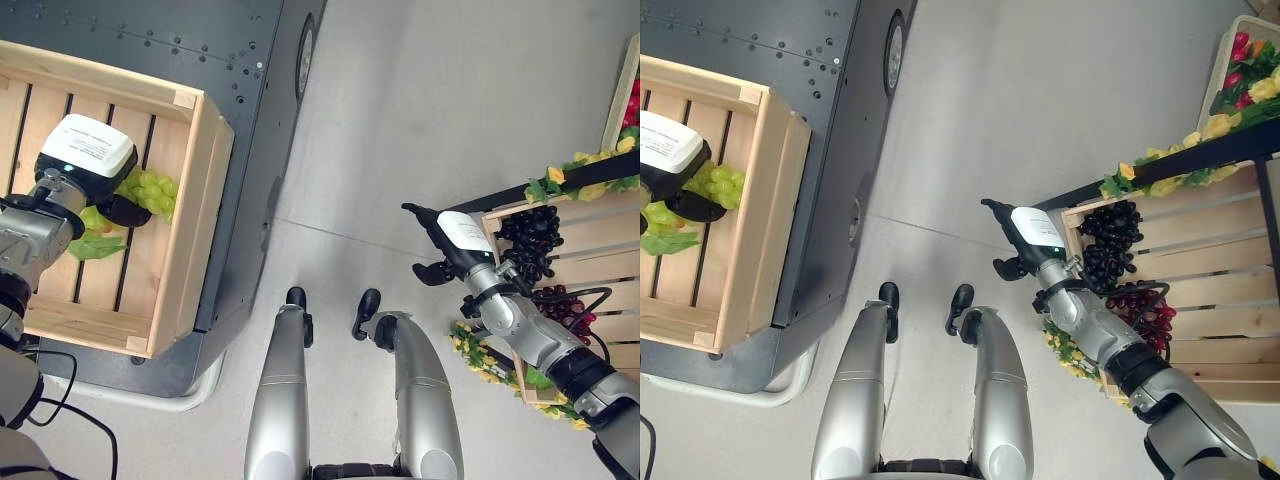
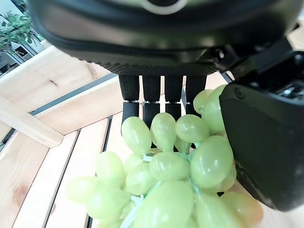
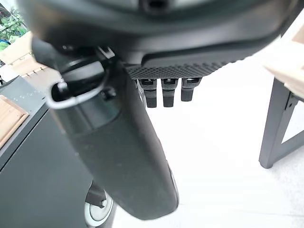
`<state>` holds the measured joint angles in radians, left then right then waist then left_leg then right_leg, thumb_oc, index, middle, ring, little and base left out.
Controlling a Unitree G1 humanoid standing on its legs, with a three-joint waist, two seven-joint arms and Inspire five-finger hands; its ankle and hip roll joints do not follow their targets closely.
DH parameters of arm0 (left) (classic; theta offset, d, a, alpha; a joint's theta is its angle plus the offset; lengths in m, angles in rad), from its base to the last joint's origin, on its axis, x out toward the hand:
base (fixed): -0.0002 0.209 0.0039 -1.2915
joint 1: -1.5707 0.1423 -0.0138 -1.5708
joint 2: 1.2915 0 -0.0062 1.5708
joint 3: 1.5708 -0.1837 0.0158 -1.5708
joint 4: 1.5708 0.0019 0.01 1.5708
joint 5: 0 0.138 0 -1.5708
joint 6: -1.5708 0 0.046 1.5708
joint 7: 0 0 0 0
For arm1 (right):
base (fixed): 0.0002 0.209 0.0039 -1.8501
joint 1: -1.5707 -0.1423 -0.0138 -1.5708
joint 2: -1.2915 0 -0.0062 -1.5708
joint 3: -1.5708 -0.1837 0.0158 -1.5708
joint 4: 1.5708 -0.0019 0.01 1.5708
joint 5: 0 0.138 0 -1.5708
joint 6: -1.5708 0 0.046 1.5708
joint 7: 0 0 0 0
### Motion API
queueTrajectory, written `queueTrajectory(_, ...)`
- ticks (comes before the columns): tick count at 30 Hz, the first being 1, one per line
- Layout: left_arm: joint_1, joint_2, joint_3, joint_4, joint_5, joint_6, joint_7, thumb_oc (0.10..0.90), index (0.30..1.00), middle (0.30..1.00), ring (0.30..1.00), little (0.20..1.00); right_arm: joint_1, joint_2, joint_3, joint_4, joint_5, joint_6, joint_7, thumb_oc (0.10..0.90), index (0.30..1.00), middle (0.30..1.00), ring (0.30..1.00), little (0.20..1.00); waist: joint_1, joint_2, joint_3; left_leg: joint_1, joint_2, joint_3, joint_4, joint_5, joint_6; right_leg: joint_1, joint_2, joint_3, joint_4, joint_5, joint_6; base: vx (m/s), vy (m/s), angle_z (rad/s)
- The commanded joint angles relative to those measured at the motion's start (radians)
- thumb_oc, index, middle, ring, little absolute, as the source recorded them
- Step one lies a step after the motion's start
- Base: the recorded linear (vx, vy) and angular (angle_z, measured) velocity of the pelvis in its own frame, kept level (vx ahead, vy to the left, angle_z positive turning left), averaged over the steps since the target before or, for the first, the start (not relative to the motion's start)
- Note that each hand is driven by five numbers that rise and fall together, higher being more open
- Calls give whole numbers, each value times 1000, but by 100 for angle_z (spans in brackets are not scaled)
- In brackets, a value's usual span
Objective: Pick up the fruits from the basket on one side to the basket on the other side
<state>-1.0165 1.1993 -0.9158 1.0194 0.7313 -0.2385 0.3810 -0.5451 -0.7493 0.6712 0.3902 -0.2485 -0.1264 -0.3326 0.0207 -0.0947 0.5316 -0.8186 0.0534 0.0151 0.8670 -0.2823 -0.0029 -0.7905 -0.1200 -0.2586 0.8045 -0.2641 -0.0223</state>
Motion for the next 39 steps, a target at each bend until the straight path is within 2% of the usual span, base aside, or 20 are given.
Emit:
queueTrajectory(1, -37, -10, 70, 9, -117, 20, 8, 400, 300, 300, 300, 300, -35, -75, -51, -49, 59, -75, -15, 800, 900, 900, 900, 900, 4, 19, -12, 142, -38, 98, -202, 42, 76, 137, 29, 7, -65, 19, 0, -21, 3, -4)
queueTrajectory(4, -2, -13, 105, 2, -226, 29, -38, 400, 300, 300, 300, 300, -31, -65, -54, -47, 47, -82, 2, 800, 900, 900, 900, 900, 5, 30, -12, 184, -46, 95, -206, 36, 76, 173, 28, 20, -75, 17, 1, -10, 10, -6)
queueTrajectory(5, 35, -18, 157, -5, -326, 33, -25, 400, 300, 300, 300, 300, -28, -63, -56, -48, 36, -85, 7, 800, 900, 900, 900, 900, 8, 35, -12, 211, -51, 95, -211, 34, 76, 199, 26, 27, -87, 18, 3, -4, 15, -10)
queueTrajectory(6, 43, -19, 171, -6, -345, 28, -20, 400, 300, 300, 300, 300, -27, -62, -56, -50, 34, -84, 9, 800, 900, 900, 900, 900, 7, 36, -12, 218, -52, 96, -213, 34, 76, 205, 25, 28, -89, 18, 3, 1, 19, -17)
queueTrajectory(8, 75, -27, 242, -10, -478, 16, -13, 400, 300, 300, 300, 300, -18, -59, -67, -60, 27, -80, 19, 800, 900, 900, 900, 900, 8, 39, -12, 255, -57, 97, -226, 35, 77, 237, 23, 33, -104, 20, 6, 3, -1, -18)
queueTrajectory(11, 202, -75, 511, -49, -676, -19, -53, 400, 300, 300, 300, 300, 51, -38, -124, -74, 11, -86, 13, 800, 900, 900, 900, 900, 24, 40, -12, 357, -77, 91, -268, 30, 83, 333, 18, 42, -154, 25, 18, -5, -46, -5)
queueTrajectory(12, 216, -80, 540, -55, -691, -21, -58, 400, 300, 300, 300, 300, 53, -38, -129, -75, 10, -86, 13, 800, 900, 900, 900, 900, 22, 39, -12, 353, -76, 96, -274, 47, 88, 331, 15, 35, -163, 40, 10, -42, -49, 0)
queueTrajectory(14, 286, -119, 652, -86, -789, -39, -74, 400, 300, 300, 300, 300, 84, -23, -150, -80, 2, -87, 17, 800, 900, 900, 900, 900, 26, 42, -12, 420, -83, 90, -302, 46, 89, 392, 11, 44, -192, 46, 17, 1, -29, 0)
queueTrajectory(15, 301, -126, 671, -93, -802, -41, -80, 400, 300, 300, 300, 300, 91, -19, -153, -81, -1, -86, 20, 800, 900, 900, 900, 900, 25, 43, -15, 432, -84, 89, -310, 46, 89, 402, 10, 46, -197, 48, 19, 53, -13, -1)
queueTrajectory(17, 359, -160, 733, -134, -874, -66, -92, 400, 300, 300, 300, 300, 119, -11, -164, -91, -3, -79, 32, 800, 900, 900, 900, 900, 23, 51, -46, 484, -87, 91, -355, 54, 87, 442, 8, 55, -235, 65, 30, 64, 10, -10)
queueTrajectory(20, 409, -182, 775, -193, -926, -73, -107, 400, 300, 300, 300, 300, 150, -13, -181, -95, -6, -84, 37, 800, 900, 900, 900, 900, 20, 67, -74, 535, -92, 93, -402, 65, 82, 483, 6, 61, -279, 78, 39, 45, 23, -10)
queueTrajectory(21, 426, -188, 787, -211, -965, -93, -111, 400, 300, 300, 300, 300, 160, -16, -188, -99, -1, -85, 35, 800, 900, 900, 900, 900, 21, 71, -82, 547, -93, 93, -412, 67, 80, 493, 5, 61, -288, 79, 40, 56, 27, 2)
queueTrajectory(23, 506, -222, 841, -284, -1083, -90, -175, 400, 300, 300, 300, 300, 198, -1, -219, -97, 10, -93, 43, 800, 900, 900, 900, 900, 23, 86, -117, 606, -102, 93, -464, 77, 76, 546, 4, 60, -336, 90, 49, 65, 0, -1)
queueTrajectory(24, 508, -222, 843, -285, -1083, -90, -175, 400, 300, 300, 300, 300, 198, -1, -218, -97, 10, -93, 43, 800, 900, 900, 900, 900, 23, 86, -117, 608, -102, 93, -465, 77, 76, 547, 4, 60, -337, 91, 49, 100, -22, -7)
queueTrajectory(28, 611, -272, 920, -375, -1172, -114, -271, 400, 300, 300, 300, 300, 252, 24, -276, -115, 99, -124, 99, 800, 900, 900, 900, 900, 26, 101, -187, 701, -116, 79, -553, 97, 66, 651, 7, 54, -445, 108, 59, 121, -36, -4)
queueTrajectory(31, 655, -300, 945, -446, -1289, -140, -358, 400, 300, 300, 300, 300, 269, 41, -284, -141, 37, -156, 74, 800, 900, 900, 900, 900, 24, 116, -229, 750, -123, 66, -607, 113, 61, 708, 16, 59, -513, 121, 61, 93, -51, -4)
queueTrajectory(34, 720, -362, 993, -574, -1418, -145, -476, 400, 300, 300, 300, 300, 293, 65, -303, -187, 105, -153, 126, 800, 900, 900, 900, 900, 28, 128, -290, 795, -127, 47, -669, 139, 57, 757, 24, 59, -579, 146, 64, 110, -82, -1)
queueTrajectory(39, 763, -412, 1019, -739, -1538, -123, -581, 400, 300, 300, 300, 300, 309, 105, -344, -284, 289, -141, 279, 800, 900, 900, 900, 900, 25, 143, -356, 857, -129, 21, -780, 183, 48, 820, 41, 65, -687, 192, 67, 74, -64, 1)
